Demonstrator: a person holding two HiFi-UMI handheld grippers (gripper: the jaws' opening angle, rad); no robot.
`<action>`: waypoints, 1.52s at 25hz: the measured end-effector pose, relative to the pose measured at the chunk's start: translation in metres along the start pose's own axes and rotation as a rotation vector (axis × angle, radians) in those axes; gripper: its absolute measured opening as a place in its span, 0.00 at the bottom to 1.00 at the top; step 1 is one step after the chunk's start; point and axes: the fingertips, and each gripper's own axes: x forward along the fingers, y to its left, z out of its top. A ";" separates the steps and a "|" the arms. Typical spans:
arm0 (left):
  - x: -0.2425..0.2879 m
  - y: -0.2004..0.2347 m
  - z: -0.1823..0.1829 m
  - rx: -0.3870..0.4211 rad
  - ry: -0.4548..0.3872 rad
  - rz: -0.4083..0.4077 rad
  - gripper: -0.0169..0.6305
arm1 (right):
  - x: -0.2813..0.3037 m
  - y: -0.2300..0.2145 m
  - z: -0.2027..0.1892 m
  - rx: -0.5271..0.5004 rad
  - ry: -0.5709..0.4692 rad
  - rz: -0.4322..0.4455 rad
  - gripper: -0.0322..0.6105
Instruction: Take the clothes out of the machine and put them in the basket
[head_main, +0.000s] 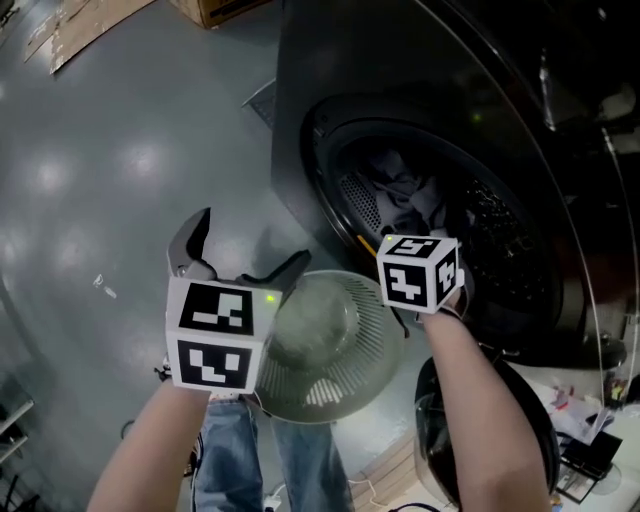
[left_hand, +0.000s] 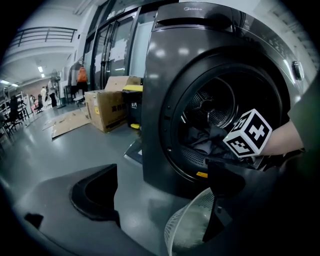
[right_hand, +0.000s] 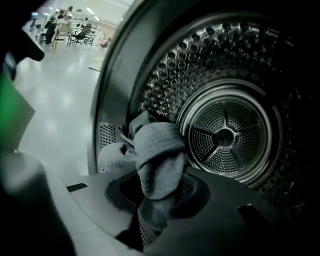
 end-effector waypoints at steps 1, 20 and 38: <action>-0.002 -0.002 0.000 0.004 0.003 -0.002 0.90 | -0.008 0.000 0.001 -0.004 -0.008 -0.001 0.19; -0.054 0.006 -0.019 -0.042 0.030 0.020 0.90 | -0.140 0.056 -0.018 0.202 -0.041 0.140 0.19; -0.096 -0.003 -0.041 -0.125 0.043 0.025 0.90 | -0.246 0.114 -0.080 0.406 0.121 0.299 0.19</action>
